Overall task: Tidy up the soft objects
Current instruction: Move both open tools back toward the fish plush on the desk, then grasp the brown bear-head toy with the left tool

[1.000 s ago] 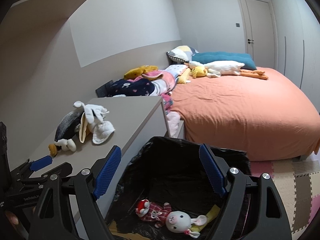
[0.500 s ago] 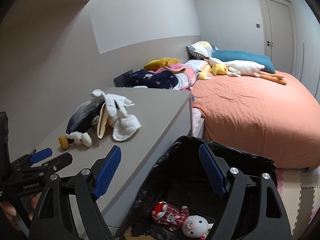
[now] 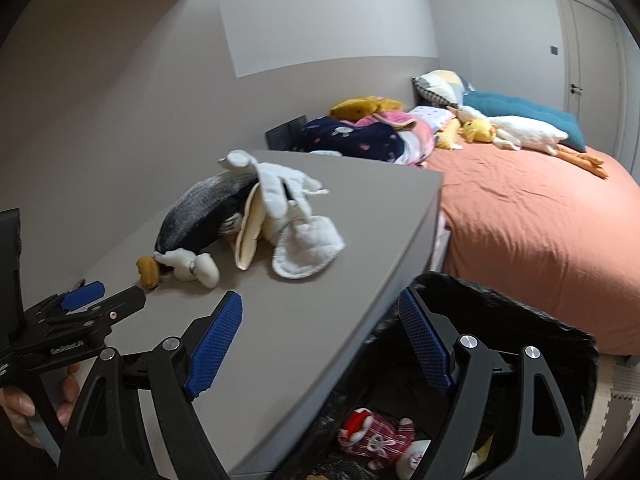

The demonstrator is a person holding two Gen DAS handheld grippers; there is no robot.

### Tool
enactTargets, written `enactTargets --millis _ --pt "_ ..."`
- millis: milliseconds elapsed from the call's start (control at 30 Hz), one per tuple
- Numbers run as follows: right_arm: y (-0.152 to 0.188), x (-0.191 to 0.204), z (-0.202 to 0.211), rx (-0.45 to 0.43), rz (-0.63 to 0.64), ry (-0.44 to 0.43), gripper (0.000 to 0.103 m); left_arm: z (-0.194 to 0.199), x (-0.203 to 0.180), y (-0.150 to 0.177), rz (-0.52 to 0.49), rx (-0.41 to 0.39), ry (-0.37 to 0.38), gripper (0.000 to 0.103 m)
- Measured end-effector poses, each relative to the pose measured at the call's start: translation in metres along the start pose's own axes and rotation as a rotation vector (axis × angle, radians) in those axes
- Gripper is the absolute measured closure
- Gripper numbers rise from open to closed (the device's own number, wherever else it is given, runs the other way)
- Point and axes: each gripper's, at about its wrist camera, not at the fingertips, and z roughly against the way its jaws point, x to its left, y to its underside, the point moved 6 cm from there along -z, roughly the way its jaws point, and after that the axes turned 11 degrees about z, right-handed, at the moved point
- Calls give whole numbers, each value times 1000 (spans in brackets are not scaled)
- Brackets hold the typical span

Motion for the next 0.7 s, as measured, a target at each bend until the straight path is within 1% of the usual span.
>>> enactTargets --millis 133,200,267,400,500,600,700 --pt "-5 14 -11 5 26 -30 22 -7 18 -6 19 -5 -36 6" --pt "-7 19 -16 7 35 -43 22 -12 30 -9 38 -11 -71 6" --pt "-10 25 -21 10 43 -56 22 -15 39 -12 58 -12 -78 12" --pt "-12 35 -30 12 56 -78 22 -28 56 -19 87 6 -99 18" --pt "-14 40 -38 16 58 -93 22 -41 64 -24 79 21 -119 22" --pt "-16 45 -47 26 68 -102 22 -51 68 -27 78 38 -119 28" --pt "-19 51 -54 30 81 -115 22 -67 75 -32 81 68 -115 36"
